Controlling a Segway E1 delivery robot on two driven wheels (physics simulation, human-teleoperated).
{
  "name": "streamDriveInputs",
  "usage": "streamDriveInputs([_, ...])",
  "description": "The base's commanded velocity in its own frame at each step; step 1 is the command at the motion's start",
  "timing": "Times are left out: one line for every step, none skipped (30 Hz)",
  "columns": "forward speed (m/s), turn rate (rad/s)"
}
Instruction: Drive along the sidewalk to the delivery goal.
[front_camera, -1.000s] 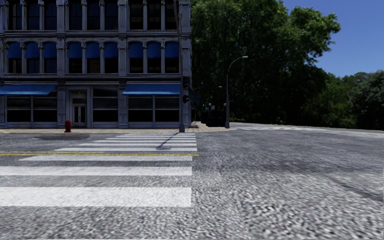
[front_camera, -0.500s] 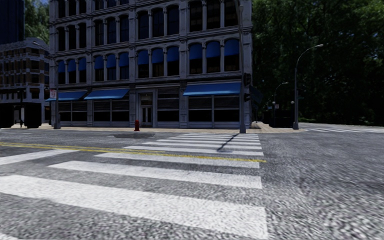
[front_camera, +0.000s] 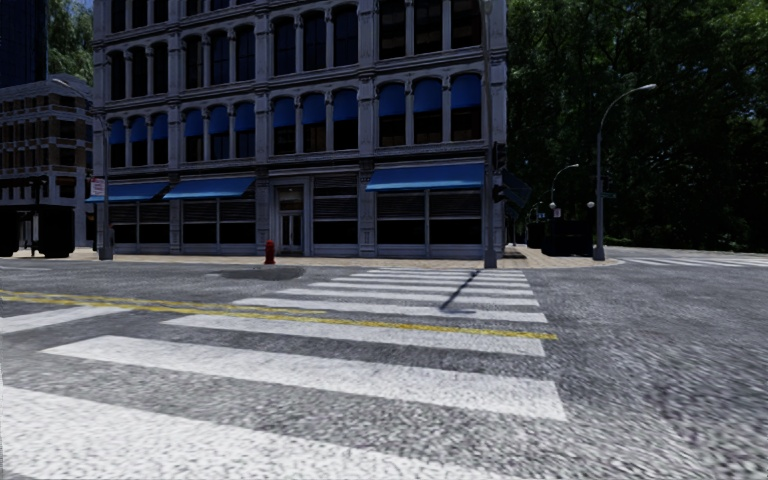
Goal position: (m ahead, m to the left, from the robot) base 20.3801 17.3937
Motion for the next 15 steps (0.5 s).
streamDriveInputs([2.0, 0.0])
streamDriveInputs([2.0, 0.0])
streamDriveInputs([2.0, 0.0])
streamDriveInputs([2.0, 0.0])
streamDriveInputs([2.0, 0.0])
streamDriveInputs([2.0, 0.0])
streamDriveInputs([2.0, 0.0])
streamDriveInputs([2.0, 0.0])
streamDriveInputs([2.0, 0.0])
streamDriveInputs([2.0, 0.0])
streamDriveInputs([2.0, 0.0])
streamDriveInputs([2.0, 0.0])
streamDriveInputs([2.0, 0.0])
streamDriveInputs([2.0, 0.0])
streamDriveInputs([2.0, 0.0])
